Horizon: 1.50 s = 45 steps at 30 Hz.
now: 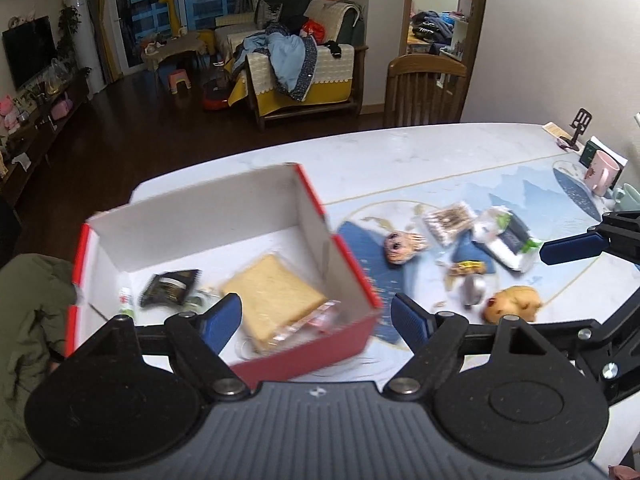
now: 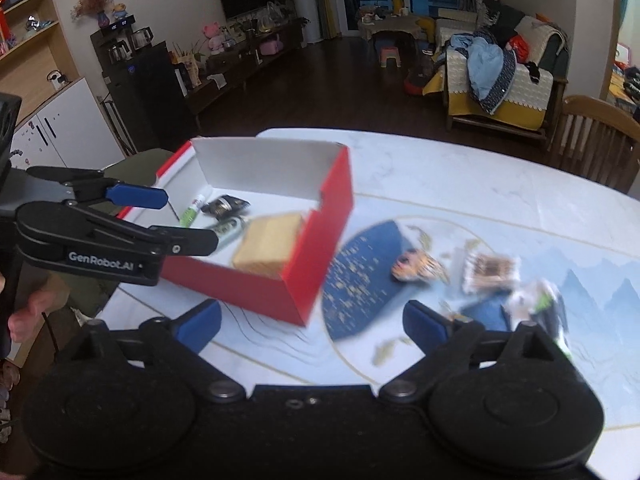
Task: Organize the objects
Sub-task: 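Grasp the yellow pig toy with the left gripper while the right gripper grasps the white tissue pack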
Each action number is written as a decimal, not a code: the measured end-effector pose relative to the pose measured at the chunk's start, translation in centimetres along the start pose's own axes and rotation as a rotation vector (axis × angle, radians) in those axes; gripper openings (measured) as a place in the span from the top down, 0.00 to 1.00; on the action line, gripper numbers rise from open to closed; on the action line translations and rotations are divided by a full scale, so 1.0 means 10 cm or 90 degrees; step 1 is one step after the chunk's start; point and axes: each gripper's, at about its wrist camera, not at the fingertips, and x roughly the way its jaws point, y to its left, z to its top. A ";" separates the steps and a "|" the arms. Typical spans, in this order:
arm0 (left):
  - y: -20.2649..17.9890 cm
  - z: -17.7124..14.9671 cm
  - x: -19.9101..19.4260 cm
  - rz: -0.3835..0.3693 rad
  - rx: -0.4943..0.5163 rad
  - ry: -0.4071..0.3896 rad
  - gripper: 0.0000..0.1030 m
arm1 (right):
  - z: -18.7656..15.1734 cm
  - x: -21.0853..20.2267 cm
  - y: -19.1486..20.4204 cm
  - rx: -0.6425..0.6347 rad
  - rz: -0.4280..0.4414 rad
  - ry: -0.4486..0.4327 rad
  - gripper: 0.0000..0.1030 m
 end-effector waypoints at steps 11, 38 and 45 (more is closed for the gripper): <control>-0.80 -0.19 0.24 -0.040 -0.011 0.036 0.19 | -0.47 -0.25 -0.80 0.058 -0.033 0.031 0.04; -2.08 -0.27 1.29 -0.061 0.006 0.102 0.01 | -0.48 0.19 -2.16 0.117 -0.098 0.090 0.04; -2.25 -0.23 1.55 -0.044 0.018 0.124 0.01 | -0.30 0.60 -2.23 0.083 -0.110 0.113 0.04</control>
